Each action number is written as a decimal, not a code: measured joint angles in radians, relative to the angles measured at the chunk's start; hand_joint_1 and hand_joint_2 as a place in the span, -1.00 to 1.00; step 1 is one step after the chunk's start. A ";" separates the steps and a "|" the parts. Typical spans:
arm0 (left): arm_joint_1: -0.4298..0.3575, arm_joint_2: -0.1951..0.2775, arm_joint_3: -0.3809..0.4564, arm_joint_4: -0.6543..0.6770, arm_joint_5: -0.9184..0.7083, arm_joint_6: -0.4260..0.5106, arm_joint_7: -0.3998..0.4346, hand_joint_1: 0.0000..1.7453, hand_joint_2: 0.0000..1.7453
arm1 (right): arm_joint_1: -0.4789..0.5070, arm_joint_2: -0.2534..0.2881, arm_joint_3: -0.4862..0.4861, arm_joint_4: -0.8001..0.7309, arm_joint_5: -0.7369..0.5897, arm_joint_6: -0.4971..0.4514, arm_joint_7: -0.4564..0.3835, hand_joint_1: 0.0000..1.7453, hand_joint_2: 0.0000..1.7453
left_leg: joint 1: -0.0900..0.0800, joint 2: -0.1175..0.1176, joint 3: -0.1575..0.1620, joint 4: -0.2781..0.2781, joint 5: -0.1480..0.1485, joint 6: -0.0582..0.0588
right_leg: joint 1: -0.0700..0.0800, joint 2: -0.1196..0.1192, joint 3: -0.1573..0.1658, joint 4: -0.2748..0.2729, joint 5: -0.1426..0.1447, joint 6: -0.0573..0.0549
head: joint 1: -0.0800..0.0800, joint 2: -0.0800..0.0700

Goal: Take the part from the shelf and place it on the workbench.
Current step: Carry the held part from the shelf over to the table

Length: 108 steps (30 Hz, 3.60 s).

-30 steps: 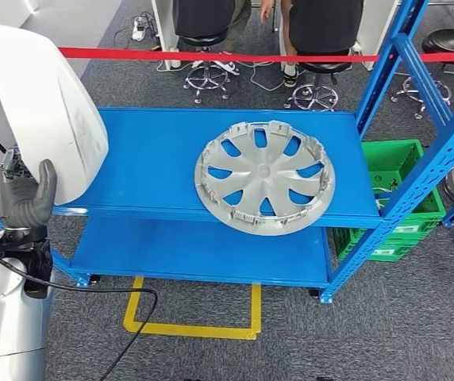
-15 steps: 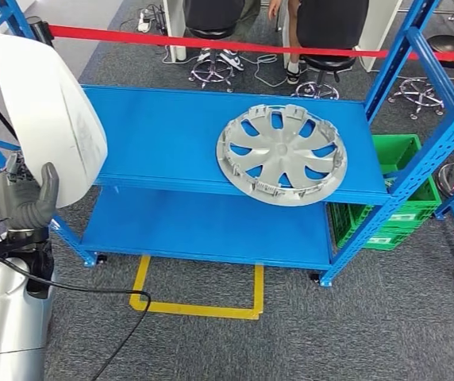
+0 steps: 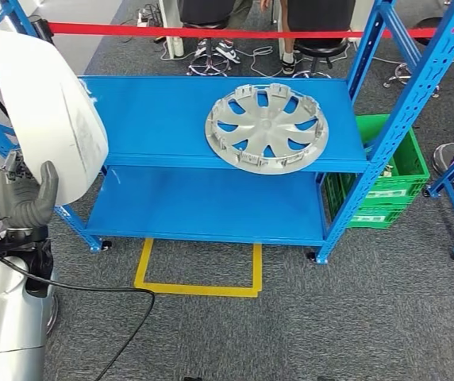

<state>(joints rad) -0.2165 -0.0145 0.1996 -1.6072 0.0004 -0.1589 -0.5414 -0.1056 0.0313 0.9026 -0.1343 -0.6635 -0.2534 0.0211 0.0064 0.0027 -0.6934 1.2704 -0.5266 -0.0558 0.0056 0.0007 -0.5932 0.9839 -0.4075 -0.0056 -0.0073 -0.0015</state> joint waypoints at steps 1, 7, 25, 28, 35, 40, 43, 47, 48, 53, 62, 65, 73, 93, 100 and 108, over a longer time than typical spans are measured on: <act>-0.001 0.000 0.000 0.000 0.000 0.000 0.002 1.00 1.00 | -0.001 0.000 0.000 0.000 0.000 0.001 0.000 -1.00 -1.00 | 0.001 0.000 0.030 -0.024 0.031 -0.001 | -0.001 0.000 -0.017 0.003 0.011 0.002 | 0.000 0.000; -0.018 0.000 -0.001 0.001 -0.001 -0.002 0.010 1.00 1.00 | -0.009 -0.001 0.000 0.000 -0.011 0.009 0.001 -1.00 -1.00 | 0.003 -0.004 0.225 -0.307 0.016 0.029 | 0.003 0.003 -0.075 0.021 0.070 0.032 | -0.002 0.000; -0.024 -0.006 0.005 0.016 0.032 0.038 0.017 1.00 1.00 | 0.004 -0.002 -0.009 -0.001 -0.082 0.117 -0.019 -1.00 -1.00 | -0.005 0.004 0.048 -0.263 0.124 0.021 | 0.007 0.010 0.108 -0.020 -0.079 0.001 | 0.005 0.000; -0.025 -0.006 0.006 0.020 0.033 0.045 0.025 1.00 1.00 | 0.005 -0.002 -0.012 -0.001 -0.090 0.120 -0.024 -1.00 -1.00 | -0.002 0.001 -0.024 -0.070 0.005 0.007 | 0.005 0.023 0.085 -0.020 -0.056 -0.005 | 0.001 0.000; -0.030 -0.007 0.006 0.036 0.007 0.120 0.086 1.00 1.00 | 0.004 -0.002 -0.018 -0.001 -0.099 0.099 -0.014 -1.00 -1.00 | 0.019 -0.060 0.131 -0.264 0.095 -0.004 | -0.003 0.083 0.042 0.006 -0.043 0.019 | 0.000 0.000; -0.041 -0.008 -0.004 0.056 0.011 0.155 0.140 1.00 1.00 | 0.009 -0.003 -0.019 -0.001 -0.106 0.087 -0.006 -1.00 -1.00 | 0.023 -0.029 0.126 -0.286 0.085 0.034 | -0.003 0.077 -0.011 0.056 -0.061 0.049 | 0.007 0.000; -0.043 -0.006 -0.005 0.065 0.019 0.159 0.152 1.00 1.00 | 0.007 -0.003 -0.019 -0.001 -0.109 0.086 -0.006 -1.00 -1.00 | 0.018 0.008 0.124 -0.287 0.086 0.047 | -0.004 0.013 -0.105 0.251 -0.149 0.062 | 0.014 0.000; -0.055 -0.002 -0.013 0.090 0.099 0.124 0.238 1.00 1.00 | 0.008 -0.004 -0.019 -0.001 -0.114 0.082 -0.005 -1.00 -1.00 | 0.008 0.050 0.126 -0.286 0.085 0.049 | -0.004 -0.004 -0.087 0.223 -0.098 0.055 | 0.014 0.000; -0.062 0.002 -0.017 0.101 0.128 0.105 0.260 1.00 1.00 | 0.007 -0.004 -0.019 -0.001 -0.115 0.079 -0.006 -1.00 -1.00 | 0.006 0.059 0.127 -0.286 0.085 0.048 | 0.001 -0.026 -0.048 0.146 -0.068 0.048 | 0.014 0.000; -0.091 0.027 -0.024 0.156 0.137 0.115 0.261 1.00 1.00 | 0.002 -0.004 -0.019 -0.002 -0.120 0.068 -0.013 -1.00 -1.00 | -0.005 0.107 0.125 -0.284 0.084 0.034 | 0.017 -0.050 0.002 0.023 -0.026 0.019 | 0.013 0.000; -0.102 0.034 -0.029 0.202 0.114 0.148 0.249 1.00 1.00 | 0.003 -0.002 -0.020 -0.003 -0.127 0.061 -0.007 -1.00 -1.00 | 0.006 -0.003 0.019 -0.050 0.003 0.011 | 0.002 0.064 -0.006 0.017 -0.003 0.002 | 0.010 0.000; -0.106 0.034 -0.029 0.208 0.114 0.149 0.249 1.00 1.00 | 0.000 -0.003 -0.020 -0.004 -0.127 0.061 -0.007 -1.00 -1.00 | 0.022 -0.058 0.107 -0.229 0.075 0.003 | -0.003 0.104 -0.021 0.037 -0.006 0.020 | 0.010 0.000; -0.108 0.025 -0.047 0.211 0.106 0.156 0.245 1.00 1.00 | 0.012 -0.003 -0.020 -0.004 -0.130 0.061 -0.008 -1.00 -1.00 | 0.019 -0.005 0.111 -0.257 0.073 0.051 | -0.003 0.018 -0.135 0.228 -0.102 0.063 | 0.021 0.000; -0.086 0.035 -0.066 0.210 0.053 0.124 0.193 1.00 1.00 | 0.010 -0.003 -0.020 -0.006 -0.132 0.066 -0.015 -1.00 -1.00 | 0.012 -0.009 0.024 -0.068 0.008 0.013 | 0.000 0.085 -0.027 0.032 0.001 0.005 | 0.005 0.000; -0.084 0.035 -0.085 0.204 0.020 0.109 0.191 1.00 1.00 | 0.018 -0.006 -0.020 -0.006 -0.133 0.065 -0.018 -1.00 -1.00 | 0.019 -0.042 0.110 -0.254 0.070 0.043 | -0.004 0.126 -0.057 0.053 -0.002 0.045 | 0.007 0.000; -0.080 0.035 -0.089 0.199 0.028 0.089 0.195 1.00 1.00 | 0.015 -0.007 -0.020 -0.006 -0.134 0.065 -0.019 -1.00 -1.00 | 0.017 0.054 0.120 -0.256 0.063 0.056 | -0.007 -0.005 -0.150 0.257 -0.073 0.063 | 0.021 0.000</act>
<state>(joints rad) -0.2961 0.0209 0.1106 -1.4081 0.0280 -0.0697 -0.3460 -0.0902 0.0243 0.8829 -0.1408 -0.7973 -0.1882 0.0019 0.0231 0.0565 -0.5739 1.0148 -0.4634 0.0006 -0.0009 -0.0042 -0.7431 1.2407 -0.4803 0.0570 0.0135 -0.0015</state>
